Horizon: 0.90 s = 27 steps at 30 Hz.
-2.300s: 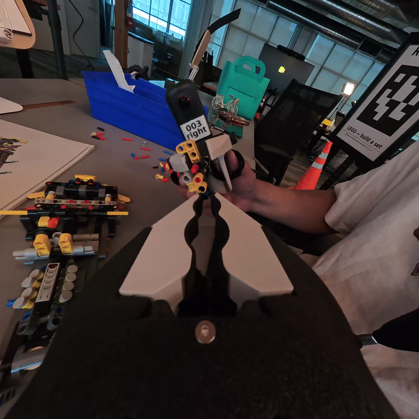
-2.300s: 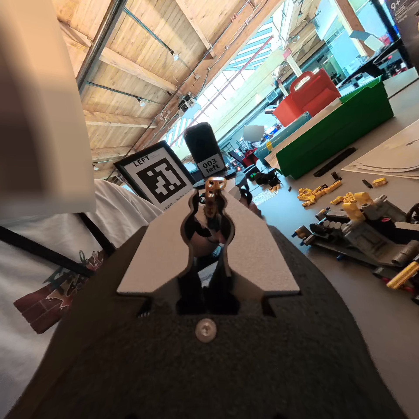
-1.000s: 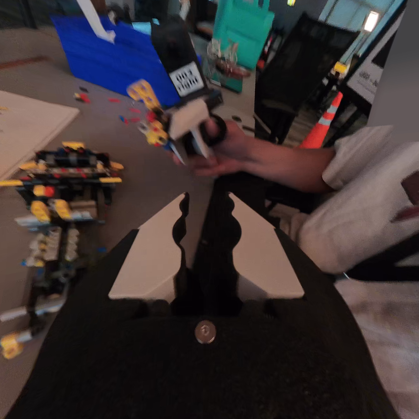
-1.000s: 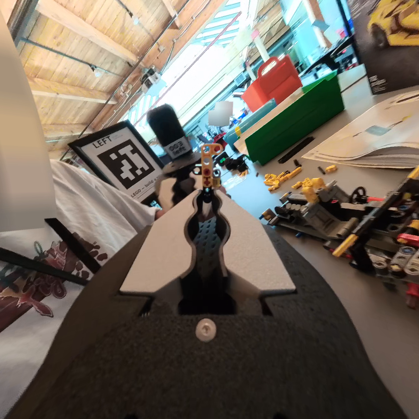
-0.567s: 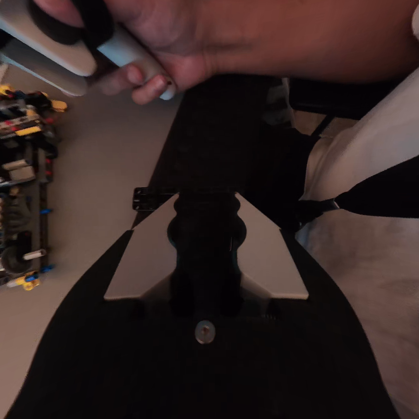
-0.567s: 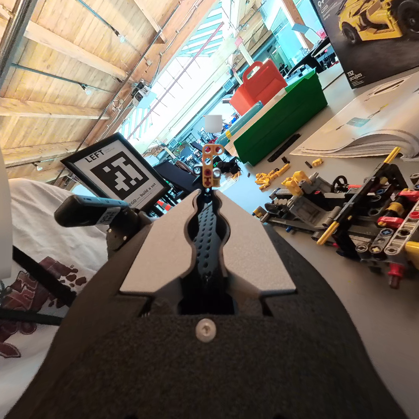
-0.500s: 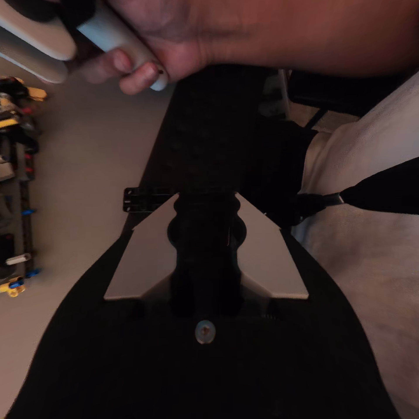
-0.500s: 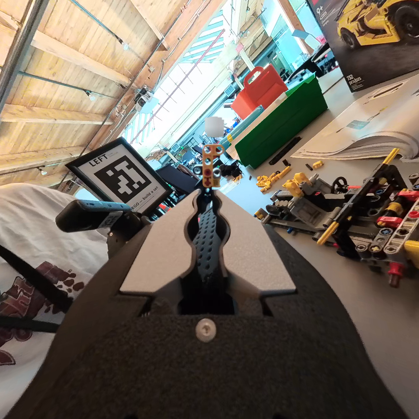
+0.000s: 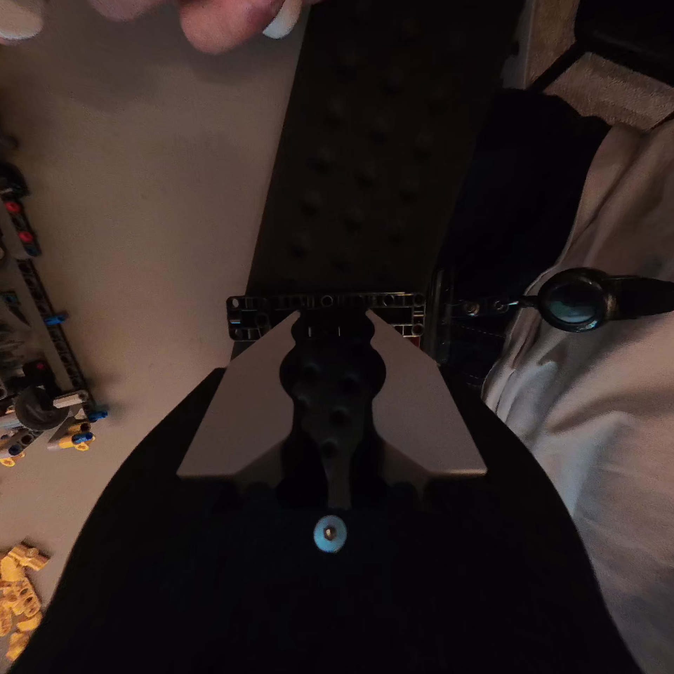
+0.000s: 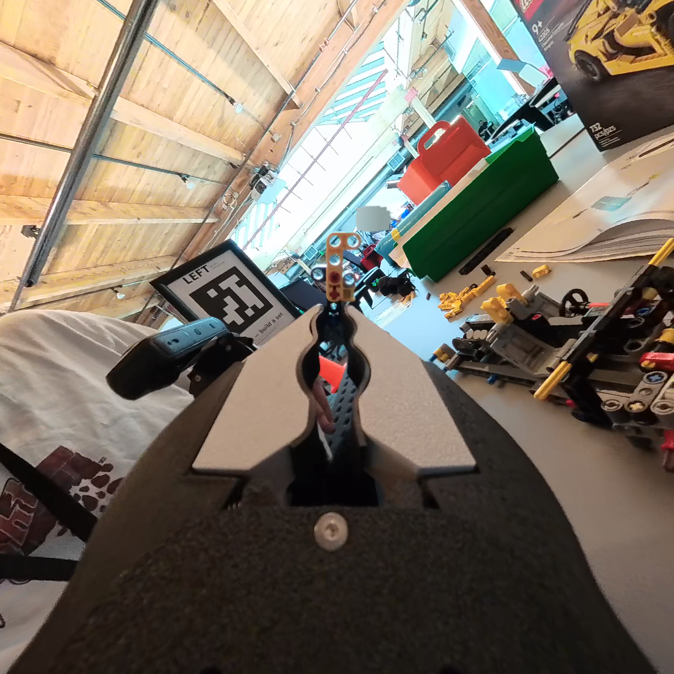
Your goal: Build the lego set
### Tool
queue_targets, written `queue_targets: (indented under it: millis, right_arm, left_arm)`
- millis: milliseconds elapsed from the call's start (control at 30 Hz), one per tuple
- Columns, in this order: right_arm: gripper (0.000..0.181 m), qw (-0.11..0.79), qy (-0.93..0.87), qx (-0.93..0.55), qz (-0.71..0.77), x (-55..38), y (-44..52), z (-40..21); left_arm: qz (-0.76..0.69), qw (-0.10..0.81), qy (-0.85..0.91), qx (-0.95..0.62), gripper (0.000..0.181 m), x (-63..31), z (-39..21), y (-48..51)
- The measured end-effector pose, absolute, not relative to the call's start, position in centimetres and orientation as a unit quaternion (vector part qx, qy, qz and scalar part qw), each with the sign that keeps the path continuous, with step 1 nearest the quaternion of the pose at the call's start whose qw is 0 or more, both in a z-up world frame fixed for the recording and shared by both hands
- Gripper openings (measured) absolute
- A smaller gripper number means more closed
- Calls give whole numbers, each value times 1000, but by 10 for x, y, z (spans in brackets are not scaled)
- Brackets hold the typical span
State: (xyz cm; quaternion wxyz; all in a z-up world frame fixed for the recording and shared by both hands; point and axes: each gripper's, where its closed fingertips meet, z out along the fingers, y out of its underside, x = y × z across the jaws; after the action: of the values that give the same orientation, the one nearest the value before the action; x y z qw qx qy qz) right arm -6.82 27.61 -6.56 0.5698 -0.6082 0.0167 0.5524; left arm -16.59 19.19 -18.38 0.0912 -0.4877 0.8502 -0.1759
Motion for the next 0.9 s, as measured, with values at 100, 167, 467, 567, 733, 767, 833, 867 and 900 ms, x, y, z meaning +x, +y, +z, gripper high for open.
queue_targets:
  millis: [100,167,467,567,733,767,833,867,900]
  right_arm:
    - [6,570,15,-604,557,-69,275,-64]
    - [6,569,11,-604,558,-70,274,-63]
    - [6,614,26,-575,539,-52,265,-50]
    - [6,679,22,-541,496,-35,253,-31]
    - [6,680,-9,-523,514,-40,269,-9]
    - [5,671,-25,-537,511,-44,283,-3]
    - [5,653,-61,-574,491,-52,317,11]
    - [6,646,-77,-588,481,-57,335,18]
    - [6,643,-96,-598,468,-64,351,24]
  left_arm:
    - [-141,74,858,-488,27,-169,-185,192]
    - [-113,54,873,-471,21,-171,-186,191]
    - [-257,138,834,-468,9,-125,-137,219]
    - [-507,212,687,-476,8,-86,-68,258]
    - [-768,161,466,-409,8,-78,6,318]
    - [-792,158,438,-395,8,-78,12,332]
    - [-829,140,389,-377,8,-77,18,359]
    - [-841,136,369,-372,8,-77,18,372]
    - [-847,136,359,-368,8,-77,16,380]
